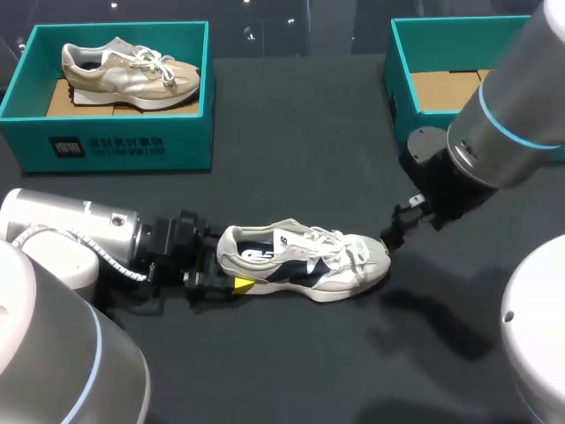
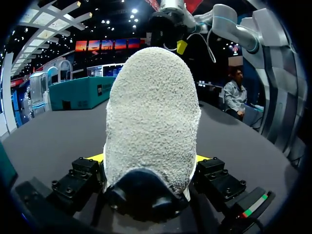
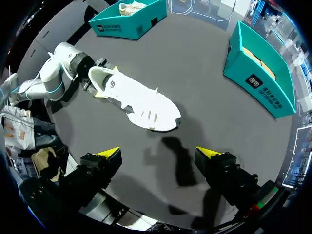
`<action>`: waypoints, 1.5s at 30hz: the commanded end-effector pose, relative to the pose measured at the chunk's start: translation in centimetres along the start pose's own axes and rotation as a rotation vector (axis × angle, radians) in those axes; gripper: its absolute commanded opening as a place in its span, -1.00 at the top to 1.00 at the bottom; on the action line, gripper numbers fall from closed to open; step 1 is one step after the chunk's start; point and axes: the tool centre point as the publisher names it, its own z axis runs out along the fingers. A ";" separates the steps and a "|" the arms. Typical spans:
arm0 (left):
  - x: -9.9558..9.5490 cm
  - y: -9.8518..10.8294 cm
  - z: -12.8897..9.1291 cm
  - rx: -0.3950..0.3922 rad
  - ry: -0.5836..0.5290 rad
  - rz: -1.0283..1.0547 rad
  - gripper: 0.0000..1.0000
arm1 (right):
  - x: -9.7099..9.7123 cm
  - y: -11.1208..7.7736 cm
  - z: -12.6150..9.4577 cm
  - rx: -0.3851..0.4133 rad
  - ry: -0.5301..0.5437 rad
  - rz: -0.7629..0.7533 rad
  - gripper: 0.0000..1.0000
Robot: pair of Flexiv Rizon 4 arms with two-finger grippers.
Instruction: Take the shoe out of the shoebox, open the shoe tongue, remove and reinsert the insole, then place the shoe into the shoebox
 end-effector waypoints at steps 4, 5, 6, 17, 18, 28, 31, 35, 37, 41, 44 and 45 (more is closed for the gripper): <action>0.0 0.0 0.0 -0.001 -0.003 0.001 1.00 | 3.4 2.3 1.5 0.107 -0.247 0.244 -1.00; 0.0 0.0 0.0 -0.001 -0.003 0.001 1.00 | 3.7 2.4 1.8 0.113 -0.257 0.261 -1.00; 0.0 0.0 0.0 -0.001 -0.003 0.001 1.00 | 4.2 2.5 2.0 0.111 -0.248 0.254 -1.00; 0.0 0.0 0.0 -0.001 -0.003 0.001 1.00 | 6.5 2.8 3.2 0.137 -0.162 0.145 -1.00; 0.0 0.0 0.0 -0.001 -0.003 0.001 1.00 | 6.5 2.8 3.2 0.137 -0.162 0.145 -1.00; 0.0 0.0 0.0 -0.001 -0.003 0.001 1.00 | 10.4 5.4 4.2 0.167 -0.317 0.219 -1.00; 0.0 0.0 0.0 -0.001 -0.003 0.001 1.00 | 11.2 6.2 4.8 0.174 -0.354 0.232 -1.00; 0.0 0.0 0.0 -0.001 -0.003 0.001 1.00 | 11.9 7.1 5.5 0.191 -0.401 0.252 -1.00; 0.0 0.0 0.0 -0.001 -0.003 0.001 1.00 | 12.2 7.6 5.9 0.190 -0.424 0.261 -1.00; 0.0 0.0 0.0 -0.001 -0.003 0.001 1.00 | 12.6 8.2 7.0 0.205 -0.462 0.277 -1.00; 0.0 0.0 0.0 -0.001 -0.003 0.001 1.00 | 12.9 8.6 7.9 0.218 -0.483 0.280 -1.00; 0.0 0.0 0.0 -0.001 -0.003 0.001 1.00 | 12.9 8.7 8.1 0.222 -0.491 0.276 -1.00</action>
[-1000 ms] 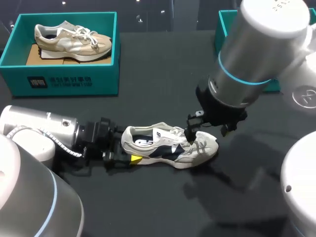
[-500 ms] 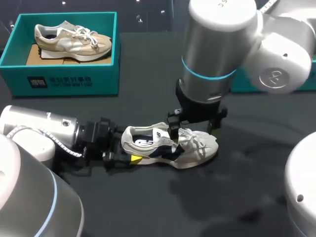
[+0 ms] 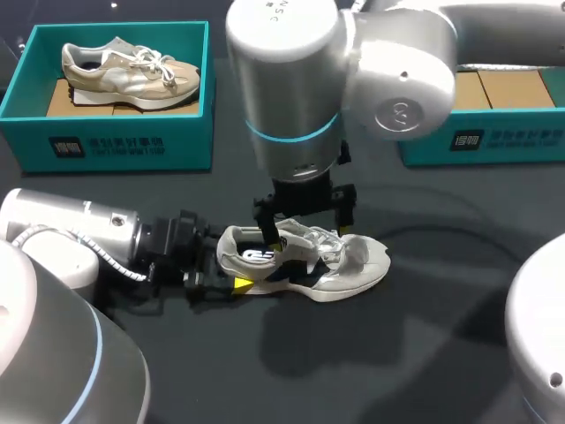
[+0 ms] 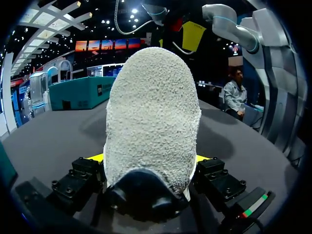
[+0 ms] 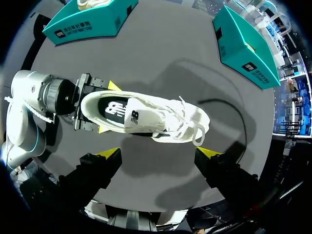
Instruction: Take the shoe out of the shoebox, open the shoe tongue, remove and reinsert the insole, then place the shoe into the shoebox
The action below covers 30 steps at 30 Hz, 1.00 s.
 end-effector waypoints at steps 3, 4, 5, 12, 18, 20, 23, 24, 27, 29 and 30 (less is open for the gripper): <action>0.1 0.0 0.0 -0.001 -0.003 0.000 1.00 | 3.0 1.1 1.5 0.019 -0.215 -0.006 -1.00; 0.1 0.0 0.0 -0.001 -0.003 0.000 1.00 | 3.1 1.2 1.6 0.022 -0.220 -0.005 -1.00; 0.1 0.0 0.0 -0.001 -0.003 0.000 1.00 | 3.2 1.4 1.7 0.021 -0.222 -0.004 -1.00; 0.1 0.0 0.0 -0.001 -0.003 0.000 1.00 | 3.3 2.4 2.5 0.015 -0.250 0.012 -1.00; 0.1 0.0 0.0 -0.001 -0.003 0.000 1.00 | 3.4 3.0 3.1 -0.004 -0.263 0.028 -1.00; 0.1 0.0 0.0 -0.001 -0.003 0.000 1.00 | 3.5 3.1 3.4 -0.015 -0.273 0.032 -1.00; 0.1 0.0 0.0 -0.001 -0.003 0.000 1.00 | 3.5 3.2 3.9 -0.030 -0.284 0.040 -1.00; 0.1 0.0 0.0 -0.001 -0.003 0.000 1.00 | 3.4 3.3 4.1 -0.033 -0.286 0.045 -1.00; 0.1 0.0 0.0 -0.001 -0.003 0.000 1.00 | 3.1 3.4 4.4 -0.048 -0.299 0.057 -1.00; 0.1 0.0 0.0 -0.001 -0.003 0.000 1.00 | 2.8 3.6 4.7 -0.054 -0.306 0.063 -1.00; 0.1 0.0 0.0 -0.001 -0.003 0.000 1.00 | 2.7 3.7 4.9 -0.054 -0.307 0.064 -1.00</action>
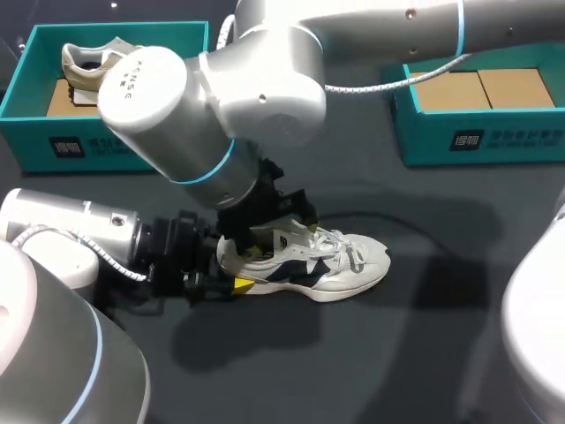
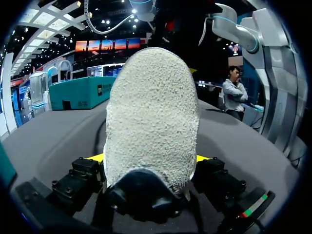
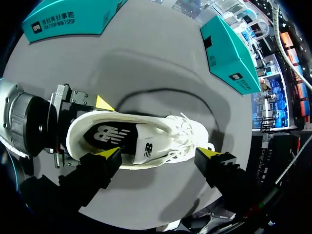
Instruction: Take the shoe out of the shoebox, open the shoe tongue, remove and reinsert the insole, then place the shoe into the shoebox
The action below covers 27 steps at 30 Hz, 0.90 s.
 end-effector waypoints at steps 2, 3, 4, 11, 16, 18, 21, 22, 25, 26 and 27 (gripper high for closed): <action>0.1 0.0 0.0 -0.001 -0.003 0.000 1.00 | 0.3 0.1 0.9 -0.004 -0.018 0.023 -1.00; 0.1 0.0 0.0 -0.001 -0.003 0.000 1.00 | 0.3 0.1 1.1 -0.006 -0.022 0.026 -1.00; 0.1 0.0 0.0 -0.001 -0.003 0.000 1.00 | 0.3 0.2 1.4 -0.008 -0.026 0.030 -1.00; 0.1 0.0 0.0 -0.001 -0.003 0.000 1.00 | 0.0 -0.1 2.6 -0.007 -0.031 0.074 -1.00; 0.1 0.0 0.0 -0.001 -0.003 0.000 1.00 | -0.6 -0.4 3.5 -0.001 -0.025 0.104 -1.00; 0.1 0.0 0.0 -0.001 -0.003 0.000 1.00 | -0.8 -0.5 3.7 0.002 -0.022 0.114 -1.00; 0.1 0.0 0.0 -0.001 -0.003 0.000 1.00 | -1.2 -0.7 3.6 -0.001 -0.022 0.129 -1.00; 0.1 0.0 0.0 -0.001 -0.003 0.000 1.00 | -1.3 -0.7 3.5 -0.003 -0.023 0.132 -0.95; 0.1 0.0 0.0 -0.001 -0.003 0.000 1.00 | -1.8 -0.8 3.3 -0.006 -0.026 0.141 -0.56; 0.1 0.0 0.0 -0.001 -0.003 0.000 1.00 | -1.9 -0.9 3.3 -0.006 -0.028 0.143 -0.34; 0.1 0.0 0.0 -0.001 -0.003 0.000 1.00 | -2.0 -0.9 3.2 -0.006 -0.029 0.144 -0.12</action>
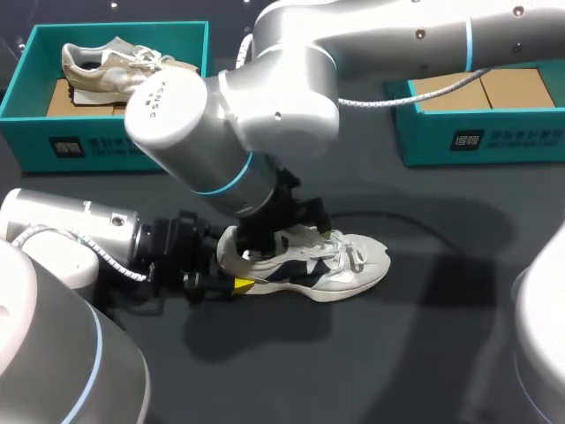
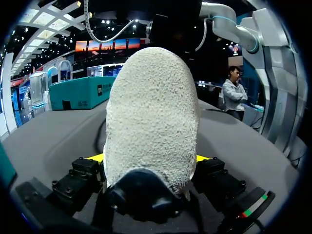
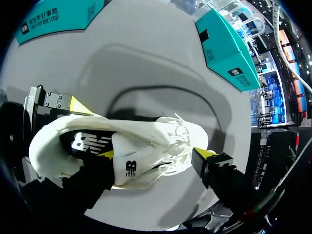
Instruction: Take the shoe out of the shoebox, open the shoe tongue, remove and reinsert the insole, then place the shoe into the shoebox
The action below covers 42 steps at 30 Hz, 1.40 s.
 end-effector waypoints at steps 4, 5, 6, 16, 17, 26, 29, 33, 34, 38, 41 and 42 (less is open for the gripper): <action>0.0 0.0 0.0 -0.001 -0.003 0.000 1.00 | -1.0 -0.9 -0.6 -0.017 -0.005 0.121 0.22; 0.0 0.0 0.0 -0.001 -0.003 0.000 1.00 | -1.1 -0.9 -0.6 -0.016 -0.004 0.121 0.26; 0.0 0.0 0.0 -0.001 -0.003 0.000 1.00 | -1.2 -0.9 -0.6 -0.015 -0.004 0.120 0.30; 0.0 0.0 0.0 -0.001 -0.003 0.000 1.00 | -2.7 -0.7 -0.5 0.076 0.147 0.029 1.00; 0.0 0.0 0.0 -0.001 -0.003 0.000 1.00 | -3.1 -0.5 -0.5 0.091 0.177 0.002 1.00; 0.0 0.0 0.0 -0.001 -0.003 0.000 1.00 | -3.9 -0.2 -0.4 0.153 0.246 -0.049 1.00; 0.0 0.0 0.0 -0.001 -0.003 0.000 1.00 | -3.9 -0.2 -0.4 0.153 0.246 -0.049 1.00; 0.0 0.0 0.0 -0.001 -0.003 0.000 1.00 | -4.2 -0.2 -0.2 0.156 0.257 -0.043 1.00; 0.0 0.0 0.0 -0.001 -0.003 0.000 1.00 | -4.6 -0.2 0.1 0.173 0.254 -0.032 1.00; 0.0 0.0 0.0 -0.001 -0.003 0.000 1.00 | -6.8 -0.5 0.4 0.182 0.264 -0.009 1.00; 0.0 0.0 0.0 -0.001 -0.003 0.000 1.00 | -7.9 -0.5 0.7 0.187 0.239 0.001 1.00; 0.0 0.0 0.0 -0.001 -0.003 0.000 1.00 | -8.4 -0.4 0.9 0.186 0.236 0.005 1.00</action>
